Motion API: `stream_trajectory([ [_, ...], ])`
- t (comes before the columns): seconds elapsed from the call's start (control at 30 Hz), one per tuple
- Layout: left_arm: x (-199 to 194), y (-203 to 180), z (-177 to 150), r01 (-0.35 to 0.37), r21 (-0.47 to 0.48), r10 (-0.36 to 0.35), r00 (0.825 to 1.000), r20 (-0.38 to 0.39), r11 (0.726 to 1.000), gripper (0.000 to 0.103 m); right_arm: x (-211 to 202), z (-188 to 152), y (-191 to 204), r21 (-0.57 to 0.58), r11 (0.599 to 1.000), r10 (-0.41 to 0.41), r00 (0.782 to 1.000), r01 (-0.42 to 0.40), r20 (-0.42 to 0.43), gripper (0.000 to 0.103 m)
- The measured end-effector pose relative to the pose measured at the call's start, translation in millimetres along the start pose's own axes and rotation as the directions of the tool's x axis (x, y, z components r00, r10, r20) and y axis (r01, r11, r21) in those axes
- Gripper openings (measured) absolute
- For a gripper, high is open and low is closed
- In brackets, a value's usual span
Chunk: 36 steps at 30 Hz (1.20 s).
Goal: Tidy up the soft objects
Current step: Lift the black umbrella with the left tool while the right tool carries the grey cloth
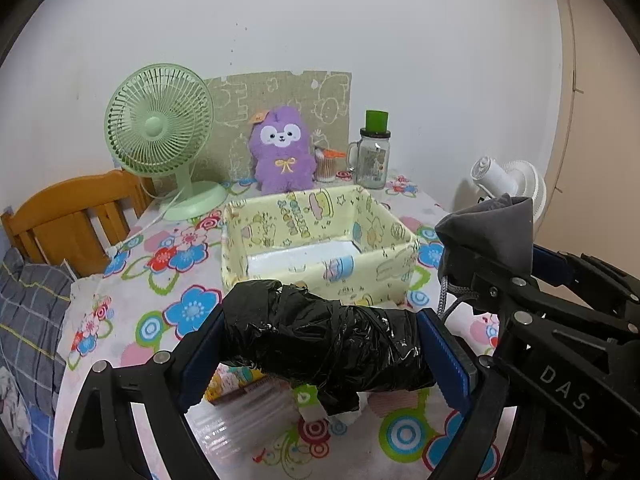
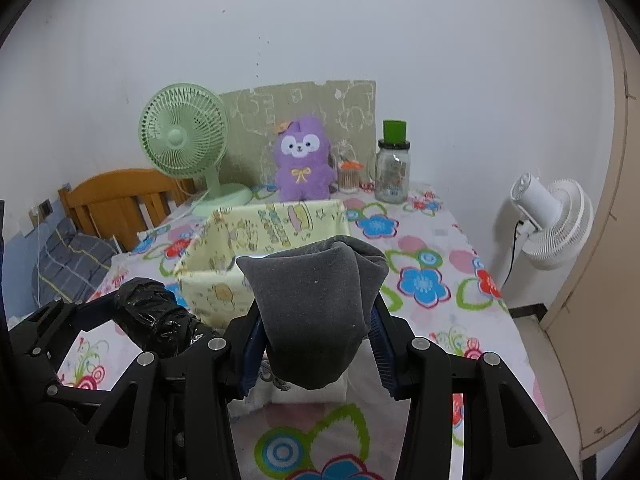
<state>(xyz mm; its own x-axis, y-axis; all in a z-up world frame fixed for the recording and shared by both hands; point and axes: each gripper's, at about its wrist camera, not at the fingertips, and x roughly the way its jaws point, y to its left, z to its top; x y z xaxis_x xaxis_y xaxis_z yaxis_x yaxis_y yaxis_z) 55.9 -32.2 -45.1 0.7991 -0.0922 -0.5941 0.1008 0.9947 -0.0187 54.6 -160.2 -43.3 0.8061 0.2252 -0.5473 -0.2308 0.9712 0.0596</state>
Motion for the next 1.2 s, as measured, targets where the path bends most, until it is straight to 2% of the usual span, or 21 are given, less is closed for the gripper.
stream_trajectory([
  [0.1,1.5,3.4,7.6,0.024,0.0,-0.024,1.0,-0.006,1.0,0.092,0.4,8.4,1.1,-0.003,1.0,0.006,1.0,-0.006,0.008,0.05],
  [0.7,22.8,12.2,51.3,-0.005,0.012,0.005,1.0,0.022,1.0,0.092,21.2,55.5,2.1,-0.031,1.0,0.003,0.998,-0.001,0.055,0.05],
  [0.9,35.8,12.3,59.2,-0.023,0.031,0.023,0.999,0.023,0.999,0.092,34.9,64.3,-1.5,-0.034,0.999,-0.001,0.999,0.003,0.049,0.05],
  [1.2,61.4,23.1,66.0,-0.023,-0.001,0.023,1.0,-0.005,1.0,0.092,63.0,73.7,-4.5,-0.036,0.999,0.021,0.999,-0.02,0.027,0.05],
])
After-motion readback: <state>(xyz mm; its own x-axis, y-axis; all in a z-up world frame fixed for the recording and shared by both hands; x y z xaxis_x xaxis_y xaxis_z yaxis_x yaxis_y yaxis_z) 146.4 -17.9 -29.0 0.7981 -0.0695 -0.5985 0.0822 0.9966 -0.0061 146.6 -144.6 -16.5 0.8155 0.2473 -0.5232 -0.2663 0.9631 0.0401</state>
